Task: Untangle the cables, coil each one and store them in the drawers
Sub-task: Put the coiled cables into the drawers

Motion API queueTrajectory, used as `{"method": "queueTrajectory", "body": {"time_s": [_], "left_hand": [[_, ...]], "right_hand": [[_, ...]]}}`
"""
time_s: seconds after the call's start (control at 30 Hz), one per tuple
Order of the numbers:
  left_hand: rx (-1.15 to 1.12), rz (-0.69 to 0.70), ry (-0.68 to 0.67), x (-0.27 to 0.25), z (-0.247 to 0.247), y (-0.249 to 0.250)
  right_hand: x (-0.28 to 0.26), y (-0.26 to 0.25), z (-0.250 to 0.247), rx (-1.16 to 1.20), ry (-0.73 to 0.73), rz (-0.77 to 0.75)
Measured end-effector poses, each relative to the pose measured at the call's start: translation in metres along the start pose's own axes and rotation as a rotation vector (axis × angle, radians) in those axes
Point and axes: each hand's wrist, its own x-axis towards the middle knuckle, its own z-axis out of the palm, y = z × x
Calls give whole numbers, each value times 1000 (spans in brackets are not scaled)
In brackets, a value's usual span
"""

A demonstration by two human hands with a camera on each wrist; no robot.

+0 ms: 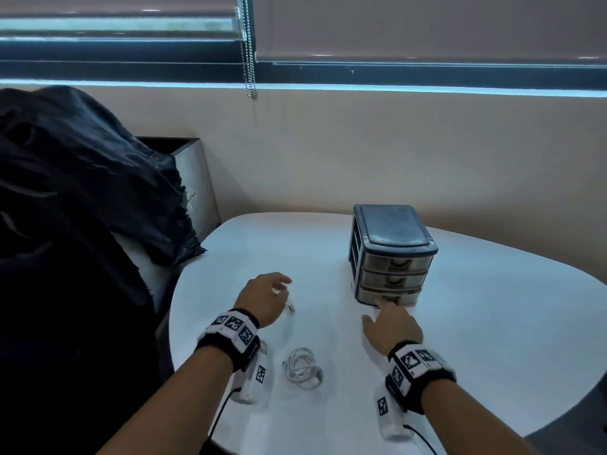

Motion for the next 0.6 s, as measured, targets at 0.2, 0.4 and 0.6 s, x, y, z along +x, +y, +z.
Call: {"method": "queueTrajectory", "body": {"time_s": [0.2, 0.4, 0.6], "left_hand": [[170, 422, 54, 14, 53, 114], [465, 459, -115, 27, 77, 160], [433, 413, -143, 25, 61, 171]], "right_hand": [[17, 23, -11, -141, -72, -3], [35, 34, -11, -227, -210, -37], [33, 39, -17, -256, -178, -102]]}}
